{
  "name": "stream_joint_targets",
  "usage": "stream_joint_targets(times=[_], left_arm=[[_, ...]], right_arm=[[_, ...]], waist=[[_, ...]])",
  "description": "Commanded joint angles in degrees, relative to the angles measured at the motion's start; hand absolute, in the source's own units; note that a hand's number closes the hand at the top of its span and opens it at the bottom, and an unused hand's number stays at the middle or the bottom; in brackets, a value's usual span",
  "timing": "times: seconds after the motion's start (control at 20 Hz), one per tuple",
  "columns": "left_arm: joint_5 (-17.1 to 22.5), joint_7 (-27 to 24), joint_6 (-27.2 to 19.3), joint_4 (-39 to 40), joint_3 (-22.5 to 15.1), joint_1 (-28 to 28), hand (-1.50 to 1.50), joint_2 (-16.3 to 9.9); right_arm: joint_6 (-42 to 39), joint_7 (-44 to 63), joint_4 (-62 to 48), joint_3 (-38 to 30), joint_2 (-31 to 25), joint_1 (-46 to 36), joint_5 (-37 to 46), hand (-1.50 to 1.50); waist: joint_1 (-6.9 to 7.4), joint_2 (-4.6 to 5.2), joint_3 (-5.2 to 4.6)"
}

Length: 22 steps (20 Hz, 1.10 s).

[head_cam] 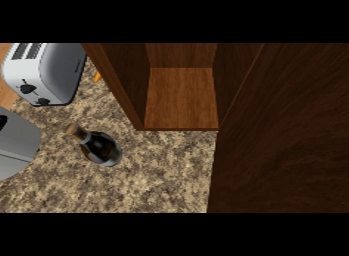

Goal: Pick up the wine, place it into the cabinet and close the cabinet

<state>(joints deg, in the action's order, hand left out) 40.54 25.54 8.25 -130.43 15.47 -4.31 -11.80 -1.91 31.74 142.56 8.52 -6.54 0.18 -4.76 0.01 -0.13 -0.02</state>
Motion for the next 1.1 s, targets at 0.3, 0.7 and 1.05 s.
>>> stream_joint_targets(times=[0.3, 0.7, 1.05], left_arm=[[0.46, -5.58, 10.1, 15.47, 1.84, -0.28, -1.5, 0.84], [-2.58, -8.26, 15.47, 19.78, 1.28, -3.23, -1.5, 1.72], [-11.17, -16.55, 15.45, 32.43, 1.53, 4.92, -1.5, 3.04]], right_arm=[[-2.21, 0.54, 8.02, -1.86, -0.64, 4.5, -3.62, -1.5], [-1.46, 3.4, 6.23, -2.52, 0.11, 0.67, -4.44, -1.5], [-0.73, 7.02, 9.49, -0.16, 0.54, 0.32, -2.76, -1.5]], waist=[[-0.53, 0.07, 0.01], [-0.01, 0.05, 0.01], [-0.62, 0.08, 0.0]])
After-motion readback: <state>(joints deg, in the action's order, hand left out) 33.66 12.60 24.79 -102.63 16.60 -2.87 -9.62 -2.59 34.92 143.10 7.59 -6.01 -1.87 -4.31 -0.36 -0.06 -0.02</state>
